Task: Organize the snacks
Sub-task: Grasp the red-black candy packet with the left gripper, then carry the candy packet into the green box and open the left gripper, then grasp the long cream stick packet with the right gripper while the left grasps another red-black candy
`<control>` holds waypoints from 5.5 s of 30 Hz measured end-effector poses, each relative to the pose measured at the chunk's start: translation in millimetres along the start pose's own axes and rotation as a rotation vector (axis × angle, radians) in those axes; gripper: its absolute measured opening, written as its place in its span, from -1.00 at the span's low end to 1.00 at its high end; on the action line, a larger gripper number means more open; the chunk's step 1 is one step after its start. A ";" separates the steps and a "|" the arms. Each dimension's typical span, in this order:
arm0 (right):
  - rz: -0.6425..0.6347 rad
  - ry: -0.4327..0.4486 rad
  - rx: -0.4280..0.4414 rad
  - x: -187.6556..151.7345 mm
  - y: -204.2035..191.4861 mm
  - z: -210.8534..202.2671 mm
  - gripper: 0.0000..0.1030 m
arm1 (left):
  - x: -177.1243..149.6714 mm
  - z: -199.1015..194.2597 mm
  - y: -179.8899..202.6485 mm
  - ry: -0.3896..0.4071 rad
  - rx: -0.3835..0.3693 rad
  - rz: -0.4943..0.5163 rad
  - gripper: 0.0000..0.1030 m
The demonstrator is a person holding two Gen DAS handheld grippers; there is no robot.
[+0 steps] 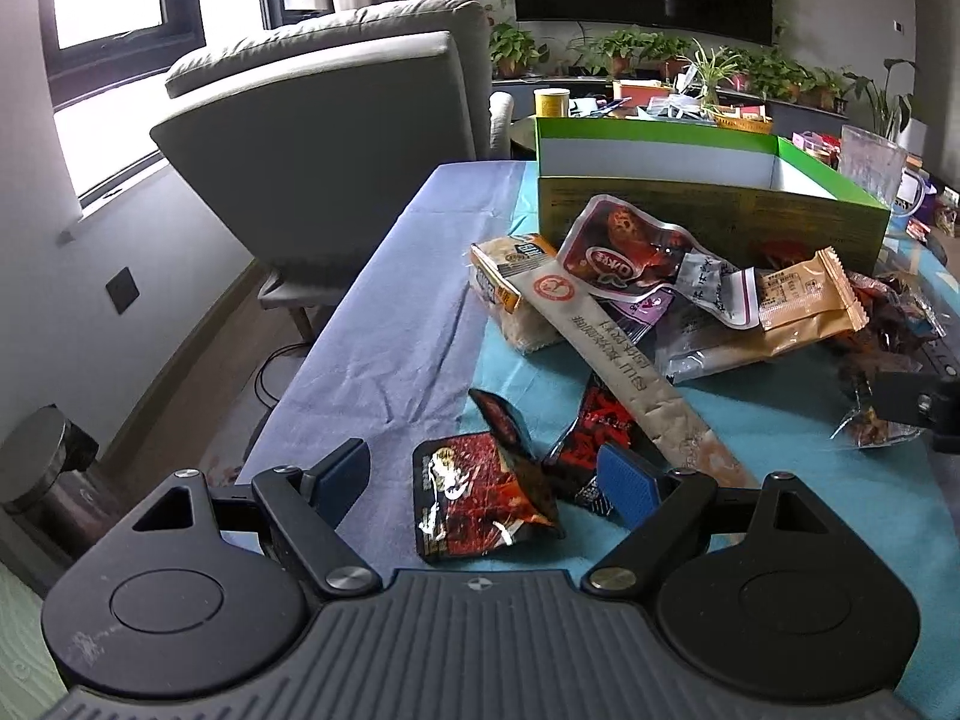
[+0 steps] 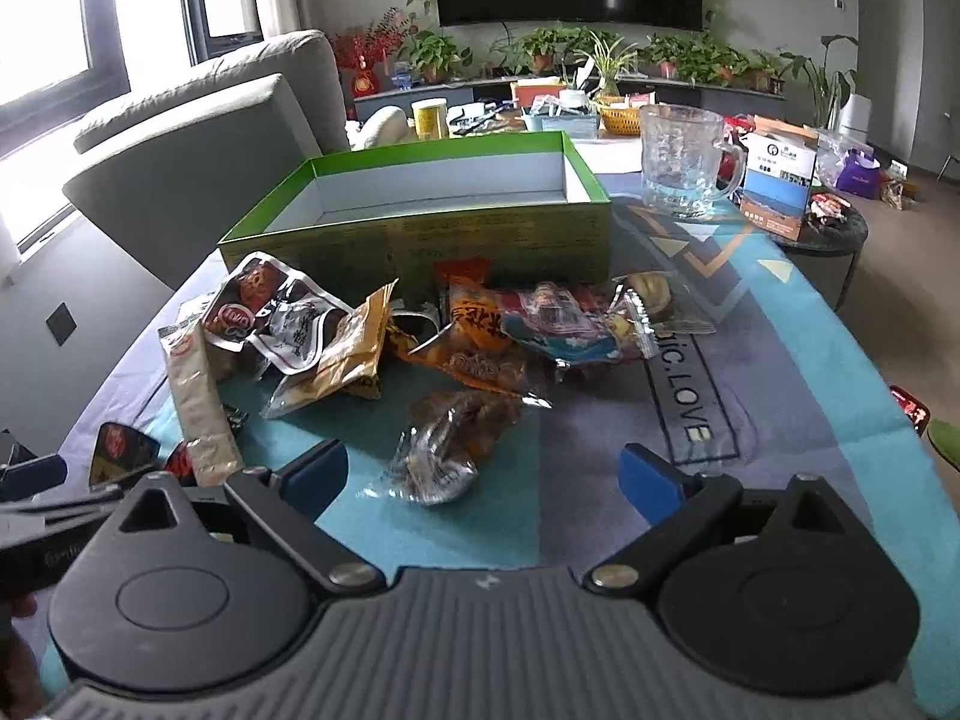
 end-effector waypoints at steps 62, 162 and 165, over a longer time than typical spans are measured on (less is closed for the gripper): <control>-0.011 0.187 0.053 9.2 13.0 -52.4 -0.23 | 23.0 -84.8 10.9 0.247 -0.223 0.034 -0.10; -0.224 0.044 0.311 18.0 -57.7 -0.6 0.12 | -3.7 -7.9 -13.2 -0.040 -0.141 0.117 -0.03; -0.249 0.044 0.343 24.4 -71.3 5.6 0.12 | -3.6 -5.1 -19.0 -0.050 -0.141 0.113 -0.03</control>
Point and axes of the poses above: each gripper's, at about its wrist camera, not at the fingertips, and z roughly the way its jaws point, y to its right, x to its top, the point moved 2 cm from there along z, roughly the way its jaws point, and after that the axes turned 13 degrees about -z, right-handed, at the moved point
